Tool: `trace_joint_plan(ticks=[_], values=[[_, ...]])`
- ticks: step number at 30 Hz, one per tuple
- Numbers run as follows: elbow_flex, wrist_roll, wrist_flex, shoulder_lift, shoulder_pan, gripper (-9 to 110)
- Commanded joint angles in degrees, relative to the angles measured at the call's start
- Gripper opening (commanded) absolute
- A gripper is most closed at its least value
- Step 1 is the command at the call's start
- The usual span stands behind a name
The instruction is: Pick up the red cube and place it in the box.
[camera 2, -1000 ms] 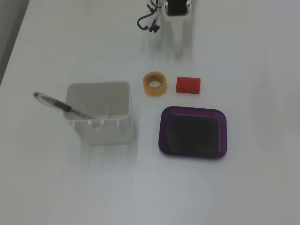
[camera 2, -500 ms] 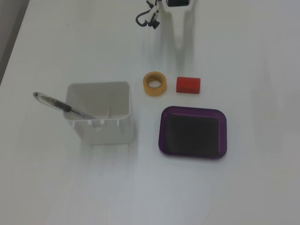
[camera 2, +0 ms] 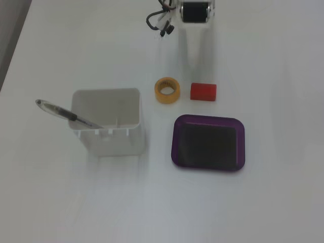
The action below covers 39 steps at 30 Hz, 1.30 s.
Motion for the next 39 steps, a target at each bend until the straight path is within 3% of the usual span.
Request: trace_joint_plan(ticks=[1,6,12,24,35,39], values=[[-14.68,6.24,4.13,-12.66,-4.22,20],[-24.61,13.01,4.92,-25.05,-11.16,20],[-25.75,13.54,4.31,-32.52,-11.16,26],[-25.66,11.51,4.04,-38.06,-1.58,26],[-25.58,10.99,2.64,-44.21,-2.29,25],[-25.58,10.63,1.67,-47.20,-2.37,16]])
